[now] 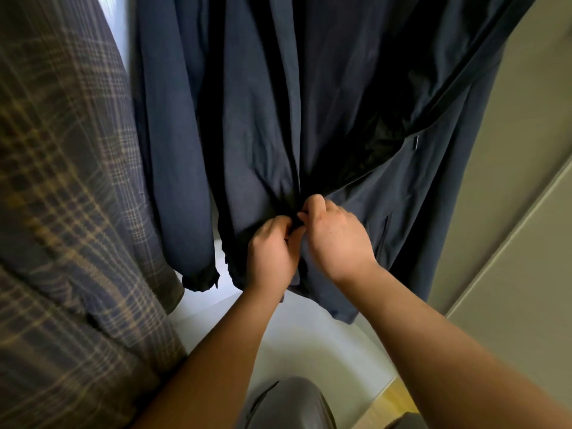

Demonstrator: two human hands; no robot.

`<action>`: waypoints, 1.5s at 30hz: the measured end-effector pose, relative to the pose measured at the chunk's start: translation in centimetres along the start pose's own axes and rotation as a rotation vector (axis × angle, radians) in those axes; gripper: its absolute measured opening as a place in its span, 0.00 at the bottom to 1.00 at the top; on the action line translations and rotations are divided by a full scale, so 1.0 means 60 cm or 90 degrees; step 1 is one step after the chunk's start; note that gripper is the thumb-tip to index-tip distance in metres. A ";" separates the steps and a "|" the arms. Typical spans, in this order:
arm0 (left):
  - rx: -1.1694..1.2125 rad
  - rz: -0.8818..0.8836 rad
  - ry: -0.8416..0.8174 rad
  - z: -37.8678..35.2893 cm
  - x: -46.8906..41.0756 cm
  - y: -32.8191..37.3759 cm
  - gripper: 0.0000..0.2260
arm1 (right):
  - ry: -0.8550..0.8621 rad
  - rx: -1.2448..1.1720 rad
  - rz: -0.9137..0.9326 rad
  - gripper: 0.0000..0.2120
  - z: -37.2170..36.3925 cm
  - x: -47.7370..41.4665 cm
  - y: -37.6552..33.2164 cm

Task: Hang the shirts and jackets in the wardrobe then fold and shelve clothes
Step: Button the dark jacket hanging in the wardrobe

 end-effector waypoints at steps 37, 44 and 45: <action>-0.137 -0.274 0.085 -0.002 -0.235 0.241 0.18 | 0.150 0.100 0.121 0.12 0.229 -0.269 0.046; -0.131 -0.371 0.118 -0.008 -0.265 0.289 0.15 | 0.147 0.172 0.195 0.11 0.263 -0.305 0.055; -0.127 -0.375 0.117 -0.009 -0.265 0.287 0.15 | 0.154 0.177 0.195 0.11 0.275 -0.316 0.059</action>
Point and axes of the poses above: each hand's wrist, its own x-axis away from the middle knuckle, its own z-axis out of the back of the hand, y = z × x, the point moved 9 cm from there along -x, towards the middle knuckle, and after that the axes turned 15 degrees about y, right-handed, at the moved point
